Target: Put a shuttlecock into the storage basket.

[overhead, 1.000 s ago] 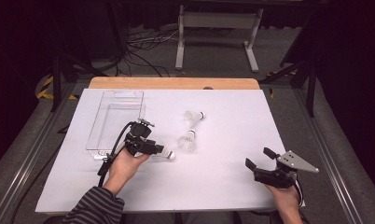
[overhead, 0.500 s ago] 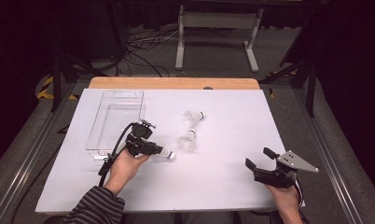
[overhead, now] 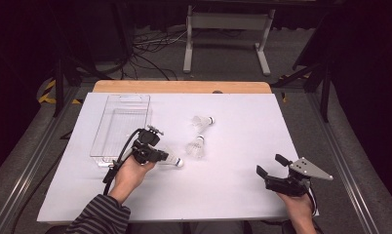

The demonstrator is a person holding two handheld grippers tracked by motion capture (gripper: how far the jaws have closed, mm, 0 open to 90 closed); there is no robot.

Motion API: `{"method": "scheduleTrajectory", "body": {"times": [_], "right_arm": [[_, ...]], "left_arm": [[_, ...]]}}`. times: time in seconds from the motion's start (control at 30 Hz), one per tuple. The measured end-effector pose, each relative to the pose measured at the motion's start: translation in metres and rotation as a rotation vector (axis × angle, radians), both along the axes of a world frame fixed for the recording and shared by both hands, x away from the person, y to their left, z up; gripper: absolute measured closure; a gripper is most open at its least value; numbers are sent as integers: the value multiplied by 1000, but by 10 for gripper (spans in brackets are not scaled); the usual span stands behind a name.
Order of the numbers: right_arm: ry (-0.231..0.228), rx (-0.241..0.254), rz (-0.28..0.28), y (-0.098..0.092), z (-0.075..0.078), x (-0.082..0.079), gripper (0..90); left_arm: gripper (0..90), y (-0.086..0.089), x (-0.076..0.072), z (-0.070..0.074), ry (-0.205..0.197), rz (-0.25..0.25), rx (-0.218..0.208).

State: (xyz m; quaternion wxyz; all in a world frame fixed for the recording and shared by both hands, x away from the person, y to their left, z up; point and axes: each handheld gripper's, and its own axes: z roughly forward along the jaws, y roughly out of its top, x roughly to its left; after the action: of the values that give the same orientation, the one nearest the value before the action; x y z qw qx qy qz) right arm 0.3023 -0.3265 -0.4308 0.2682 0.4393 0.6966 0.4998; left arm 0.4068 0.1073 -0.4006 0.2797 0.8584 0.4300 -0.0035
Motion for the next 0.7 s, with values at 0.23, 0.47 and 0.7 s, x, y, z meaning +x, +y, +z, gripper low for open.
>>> {"method": "scheduleTrajectory", "body": {"times": [0.23, 0.47, 0.7], "right_arm": [[0, 1, 0, 0, 0, 0, 133], [0, 0, 0, 0, 0, 0, 133], [-1, 1, -1, 0, 0, 0, 133]], "left_arm": [[889, -1, -1, 1, -1, -13, 2], [897, 0, -2, 2, 3, -35, -15], [899, 0, -3, 4, 11, -49, -41]]}}
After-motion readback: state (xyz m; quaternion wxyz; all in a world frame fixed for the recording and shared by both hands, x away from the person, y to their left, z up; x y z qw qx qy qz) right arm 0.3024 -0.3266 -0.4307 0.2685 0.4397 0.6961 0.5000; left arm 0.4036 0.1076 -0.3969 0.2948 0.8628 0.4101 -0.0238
